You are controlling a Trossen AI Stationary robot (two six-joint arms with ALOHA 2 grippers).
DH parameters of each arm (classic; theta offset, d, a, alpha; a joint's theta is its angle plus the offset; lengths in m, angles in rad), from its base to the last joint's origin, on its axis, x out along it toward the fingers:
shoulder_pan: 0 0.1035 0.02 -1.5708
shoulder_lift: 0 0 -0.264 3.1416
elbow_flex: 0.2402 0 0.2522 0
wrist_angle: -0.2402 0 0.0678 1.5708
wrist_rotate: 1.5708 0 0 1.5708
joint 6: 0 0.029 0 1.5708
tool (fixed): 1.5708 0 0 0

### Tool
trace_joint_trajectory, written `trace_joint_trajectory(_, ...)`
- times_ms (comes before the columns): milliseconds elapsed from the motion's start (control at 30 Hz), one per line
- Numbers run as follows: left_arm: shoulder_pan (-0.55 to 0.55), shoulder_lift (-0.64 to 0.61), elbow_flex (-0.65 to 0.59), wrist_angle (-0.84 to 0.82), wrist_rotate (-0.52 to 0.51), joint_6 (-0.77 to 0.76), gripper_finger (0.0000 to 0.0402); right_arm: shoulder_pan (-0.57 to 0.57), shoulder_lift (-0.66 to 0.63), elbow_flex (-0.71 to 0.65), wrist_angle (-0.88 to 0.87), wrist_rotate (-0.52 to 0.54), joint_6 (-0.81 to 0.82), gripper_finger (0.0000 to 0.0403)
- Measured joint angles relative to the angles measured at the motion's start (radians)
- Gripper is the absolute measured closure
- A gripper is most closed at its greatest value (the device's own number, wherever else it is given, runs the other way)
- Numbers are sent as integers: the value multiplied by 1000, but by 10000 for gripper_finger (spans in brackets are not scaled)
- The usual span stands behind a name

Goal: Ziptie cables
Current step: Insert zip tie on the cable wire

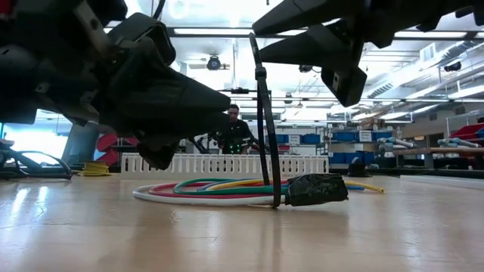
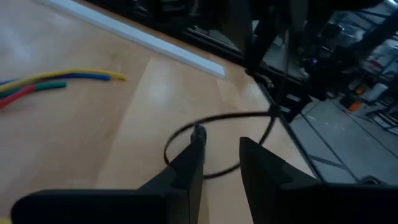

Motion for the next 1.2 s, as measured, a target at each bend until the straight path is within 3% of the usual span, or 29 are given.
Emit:
trace_joint_trajectory(567,2,0,45,-28,-73,0,323,-47,0,0,1,-91,-11,334)
trace_joint_trajectory(733,2,0,45,-28,-73,-1,323,-52,0,0,1,-94,-29,371)
trace_joint_trajectory(833,2,0,45,-28,-73,-1,323,-52,0,0,1,-95,-49,398)
trace_joint_trajectory(1200,0,0,44,32,-11,49,323,-37,0,0,-27,-8,-51,403)
